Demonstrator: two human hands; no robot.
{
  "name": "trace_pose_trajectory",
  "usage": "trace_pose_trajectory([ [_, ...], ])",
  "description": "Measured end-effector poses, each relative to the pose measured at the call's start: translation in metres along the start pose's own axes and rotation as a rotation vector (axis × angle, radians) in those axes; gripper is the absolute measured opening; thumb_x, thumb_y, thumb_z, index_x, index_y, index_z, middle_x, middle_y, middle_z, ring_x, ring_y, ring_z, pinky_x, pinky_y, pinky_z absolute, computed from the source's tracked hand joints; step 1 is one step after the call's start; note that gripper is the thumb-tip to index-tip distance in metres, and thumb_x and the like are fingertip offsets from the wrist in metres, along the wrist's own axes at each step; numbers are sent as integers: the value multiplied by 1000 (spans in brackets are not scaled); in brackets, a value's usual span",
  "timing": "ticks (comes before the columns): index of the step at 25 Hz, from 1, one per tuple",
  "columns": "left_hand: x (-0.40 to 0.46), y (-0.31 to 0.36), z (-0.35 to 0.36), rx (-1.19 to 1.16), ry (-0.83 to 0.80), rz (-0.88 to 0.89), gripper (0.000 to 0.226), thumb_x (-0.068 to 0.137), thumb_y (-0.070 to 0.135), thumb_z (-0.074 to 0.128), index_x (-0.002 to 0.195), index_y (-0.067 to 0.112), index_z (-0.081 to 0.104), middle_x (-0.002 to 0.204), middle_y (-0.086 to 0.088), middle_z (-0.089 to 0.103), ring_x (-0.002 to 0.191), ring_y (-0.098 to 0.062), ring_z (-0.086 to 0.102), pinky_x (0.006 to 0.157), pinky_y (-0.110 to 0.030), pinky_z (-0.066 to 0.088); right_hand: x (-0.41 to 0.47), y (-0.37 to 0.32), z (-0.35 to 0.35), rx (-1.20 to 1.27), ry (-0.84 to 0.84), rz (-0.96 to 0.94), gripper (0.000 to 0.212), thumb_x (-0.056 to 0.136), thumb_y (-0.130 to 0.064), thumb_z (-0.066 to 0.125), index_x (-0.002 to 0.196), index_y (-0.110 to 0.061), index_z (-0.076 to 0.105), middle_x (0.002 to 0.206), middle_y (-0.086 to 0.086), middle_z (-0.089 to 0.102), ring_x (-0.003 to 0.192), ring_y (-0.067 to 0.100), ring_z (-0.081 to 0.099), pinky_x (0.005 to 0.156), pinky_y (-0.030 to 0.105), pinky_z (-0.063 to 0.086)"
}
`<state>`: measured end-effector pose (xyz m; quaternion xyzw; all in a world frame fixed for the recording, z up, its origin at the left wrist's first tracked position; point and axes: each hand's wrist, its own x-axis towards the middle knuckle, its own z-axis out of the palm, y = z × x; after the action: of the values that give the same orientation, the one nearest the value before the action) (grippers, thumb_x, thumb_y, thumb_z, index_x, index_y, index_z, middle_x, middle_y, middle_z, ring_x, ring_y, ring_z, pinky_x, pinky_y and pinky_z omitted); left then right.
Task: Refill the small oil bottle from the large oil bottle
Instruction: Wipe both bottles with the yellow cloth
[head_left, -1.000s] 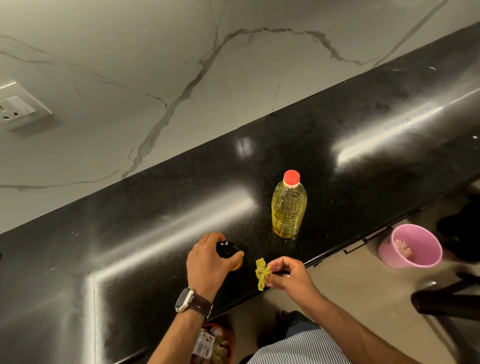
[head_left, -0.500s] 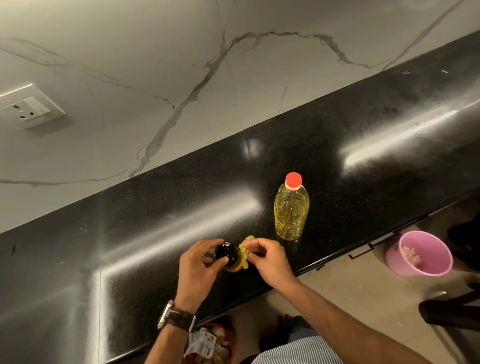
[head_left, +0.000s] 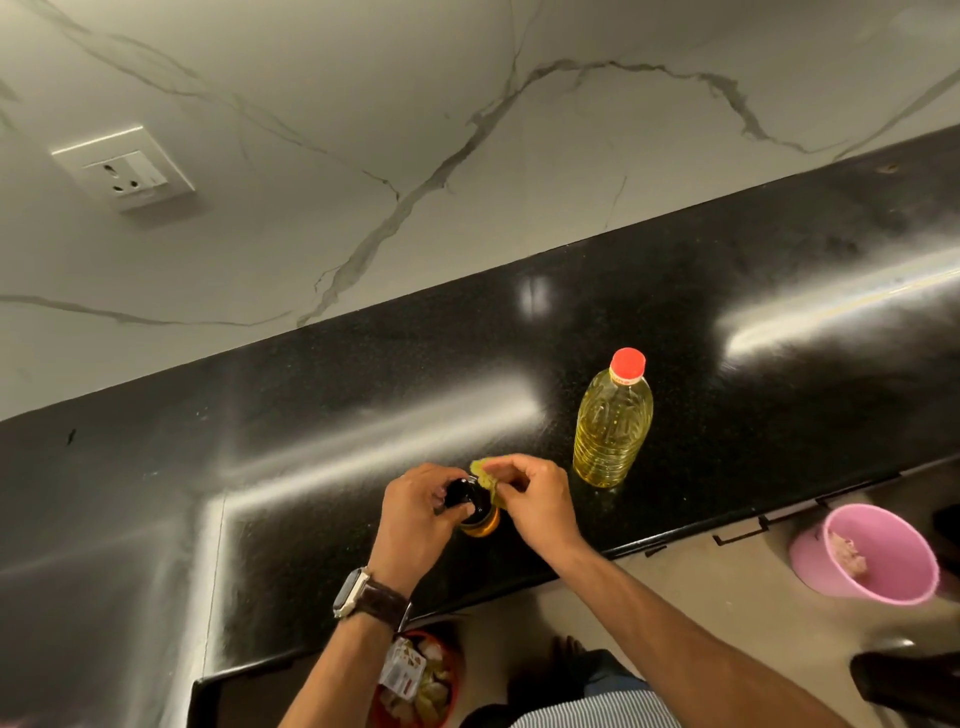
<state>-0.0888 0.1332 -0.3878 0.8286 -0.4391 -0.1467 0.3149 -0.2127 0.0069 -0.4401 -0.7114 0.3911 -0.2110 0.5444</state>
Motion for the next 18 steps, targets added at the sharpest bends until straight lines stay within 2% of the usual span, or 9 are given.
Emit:
trace_pose_trajectory([
  [2,-1,0,1,-7,9,2,38,73,12,92,105,28,79,95,17,70,87,1,63,75,-24,55,8,-8,-5,-41,-71,-59,39,83,10,68,108,-18,81,99,-7,80,92,2,74,87,21,60],
  [4,-2,1,0,-11,13,-12,39,73,12,92,106,27,79,95,18,70,88,1,63,77,-26,57,17,-3,-6,-197,-208,-119,31,86,2,71,106,-19,81,99,-2,80,91,7,74,84,29,60],
  [6,-2,1,0,-8,9,-13,39,74,13,92,107,27,79,97,18,71,91,1,64,82,-29,59,20,3,-8,-317,-331,-101,28,86,-2,72,104,-21,83,99,-3,81,93,6,73,85,30,59],
  [7,-2,2,1,-6,9,-13,39,74,13,92,108,27,79,99,17,72,93,0,65,84,-31,60,21,4,-10,-341,-335,-80,29,86,-2,73,105,-22,83,100,-4,81,95,5,73,88,30,59],
  [9,-2,3,1,-6,16,-21,38,74,13,92,108,26,79,100,14,74,94,-3,67,86,-35,60,19,2,-15,-278,-278,-40,29,85,-1,75,105,-22,83,99,-6,81,95,1,73,89,24,59],
  [12,-1,4,1,-13,30,-22,38,74,12,92,107,25,80,101,12,75,94,-5,69,89,-36,60,11,-5,-19,-51,-156,-3,27,84,-1,79,104,-20,83,92,-8,80,89,5,74,82,17,58],
  [16,-4,3,9,-10,100,-43,39,74,12,92,109,22,79,102,10,75,94,-6,70,89,-36,61,1,13,-6,-41,-101,111,24,89,-6,77,109,-17,81,101,-9,78,98,5,72,92,22,58],
  [18,-5,6,14,-8,156,-69,38,74,10,91,109,20,79,101,8,76,93,-7,70,88,-37,61,-11,18,-1,-35,-63,183,21,88,-7,79,108,-14,81,101,-6,77,97,8,72,91,25,59],
])
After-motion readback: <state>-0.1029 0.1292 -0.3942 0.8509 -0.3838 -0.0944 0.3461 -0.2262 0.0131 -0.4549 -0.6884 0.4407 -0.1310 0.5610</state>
